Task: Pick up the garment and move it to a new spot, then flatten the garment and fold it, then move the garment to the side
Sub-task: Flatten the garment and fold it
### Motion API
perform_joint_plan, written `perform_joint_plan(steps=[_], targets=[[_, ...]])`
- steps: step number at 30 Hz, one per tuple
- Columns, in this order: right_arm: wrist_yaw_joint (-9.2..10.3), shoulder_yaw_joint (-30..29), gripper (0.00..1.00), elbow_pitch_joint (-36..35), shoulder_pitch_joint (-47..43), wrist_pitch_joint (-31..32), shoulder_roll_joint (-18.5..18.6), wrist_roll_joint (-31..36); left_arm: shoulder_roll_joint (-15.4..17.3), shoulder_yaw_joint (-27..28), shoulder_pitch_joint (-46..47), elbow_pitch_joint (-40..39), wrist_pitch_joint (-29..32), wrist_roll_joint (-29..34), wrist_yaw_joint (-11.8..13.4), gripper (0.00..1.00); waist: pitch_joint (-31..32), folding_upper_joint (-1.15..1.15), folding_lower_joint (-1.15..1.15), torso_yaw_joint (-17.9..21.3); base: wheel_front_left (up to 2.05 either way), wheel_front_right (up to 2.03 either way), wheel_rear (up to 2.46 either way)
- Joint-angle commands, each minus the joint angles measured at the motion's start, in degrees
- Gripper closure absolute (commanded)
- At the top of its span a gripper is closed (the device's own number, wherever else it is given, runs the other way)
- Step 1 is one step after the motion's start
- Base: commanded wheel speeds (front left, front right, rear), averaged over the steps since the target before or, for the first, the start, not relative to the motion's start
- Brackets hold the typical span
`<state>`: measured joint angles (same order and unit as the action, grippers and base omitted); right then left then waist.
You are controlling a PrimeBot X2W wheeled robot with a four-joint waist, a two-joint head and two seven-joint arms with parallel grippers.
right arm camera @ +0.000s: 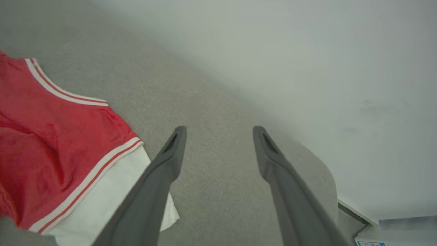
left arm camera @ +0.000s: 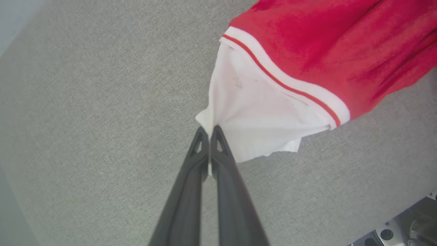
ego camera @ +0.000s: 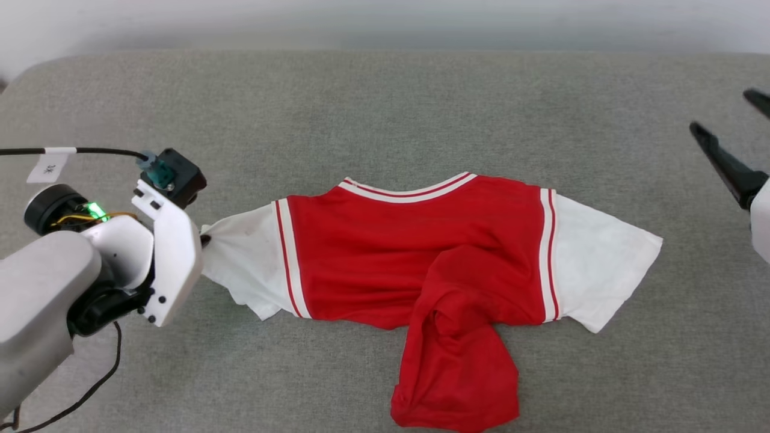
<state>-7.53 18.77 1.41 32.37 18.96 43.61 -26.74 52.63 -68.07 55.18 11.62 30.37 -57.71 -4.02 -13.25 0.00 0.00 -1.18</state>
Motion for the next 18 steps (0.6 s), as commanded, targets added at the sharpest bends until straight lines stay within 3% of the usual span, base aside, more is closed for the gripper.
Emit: perform_joint_plan(steps=[1,8,13,18], targets=[[0.07,2.17,0.00,0.03,1.86,3.89,1.94,-2.66,-0.20,0.09,0.42,-0.70,-0.32,0.40,0.53,1.00,-0.70,0.00,0.00,-0.56,0.00,0.00,0.00],[0.07,14.32,0.00,0.32,9.73,27.01,10.68,-16.03,-0.96,0.17,2.11,-4.10,-0.91,2.57,1.47,1.00,-4.28,0.00,0.00,-2.22,0.00,0.00,0.00],[0.07,16.51,0.00,4.10,12.74,36.00,10.07,-21.44,-1.79,0.69,3.97,-5.42,-1.38,4.01,1.94,1.00,-7.68,0.00,0.00,-3.51,0.00,0.00,0.00],[0.07,18.97,0.00,7.38,13.44,39.82,7.74,-21.65,-2.25,1.01,5.22,-6.02,-1.56,4.61,1.88,1.00,-10.61,0.00,0.00,-4.21,0.00,0.00,0.00]])
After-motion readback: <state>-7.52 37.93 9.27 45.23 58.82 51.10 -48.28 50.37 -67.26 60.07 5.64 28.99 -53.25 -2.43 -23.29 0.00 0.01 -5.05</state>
